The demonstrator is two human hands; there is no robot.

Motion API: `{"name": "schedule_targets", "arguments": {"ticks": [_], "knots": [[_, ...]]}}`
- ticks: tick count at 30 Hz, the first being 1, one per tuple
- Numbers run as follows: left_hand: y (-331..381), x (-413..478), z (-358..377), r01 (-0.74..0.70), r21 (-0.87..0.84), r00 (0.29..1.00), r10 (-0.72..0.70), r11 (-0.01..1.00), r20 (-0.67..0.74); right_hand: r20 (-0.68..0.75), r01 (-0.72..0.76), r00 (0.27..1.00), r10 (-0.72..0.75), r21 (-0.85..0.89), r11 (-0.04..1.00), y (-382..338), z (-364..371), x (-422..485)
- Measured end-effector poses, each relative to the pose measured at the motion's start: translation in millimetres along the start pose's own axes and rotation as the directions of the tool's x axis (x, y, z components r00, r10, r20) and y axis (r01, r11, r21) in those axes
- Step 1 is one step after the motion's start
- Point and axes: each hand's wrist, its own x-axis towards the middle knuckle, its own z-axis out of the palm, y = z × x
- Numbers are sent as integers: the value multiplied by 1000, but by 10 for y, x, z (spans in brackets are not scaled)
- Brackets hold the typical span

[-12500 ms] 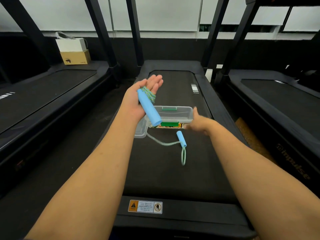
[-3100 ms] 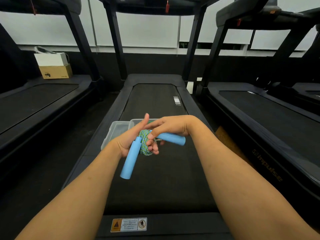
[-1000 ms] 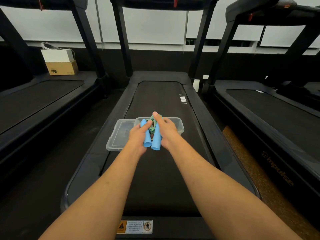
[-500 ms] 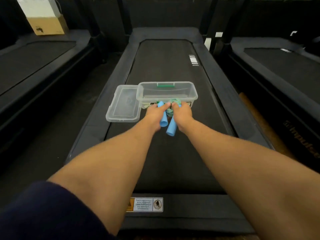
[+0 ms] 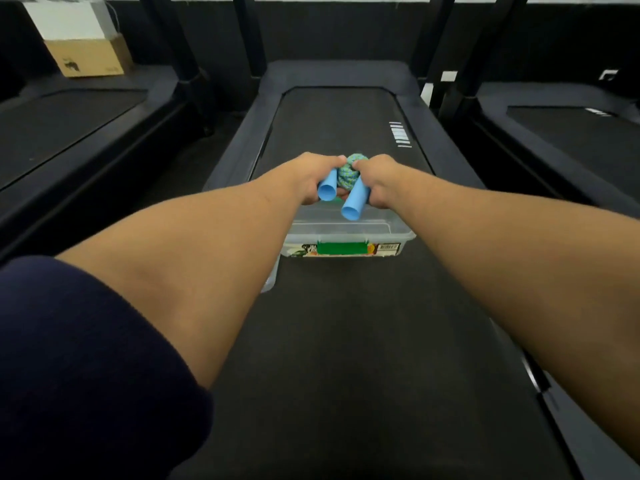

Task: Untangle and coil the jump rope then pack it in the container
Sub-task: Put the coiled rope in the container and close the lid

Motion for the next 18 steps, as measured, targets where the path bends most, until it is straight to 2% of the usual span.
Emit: {"name": "schedule_targets", "arguments": {"ticks": [6,9,12,16,18], "knots": [[-306,321,65,147,63,989,-149,987,25,-37,-112,993,113,32,993,411,-91,360],[-471,467,47,186,50,982,-187,981,15,-50,-184,981,185,27,983,540,-123,433],[-531,530,60,220,32,973,-221,975,67,-71,-208,976,208,4,978,575,-124,548],[-542,644,52,237,-6,968,-236,971,90,-146,-250,955,258,69,966,627,-114,698],[-535,667,46,248,-6,965,-247,969,83,-159,-266,943,291,161,950,640,-82,743]]}}
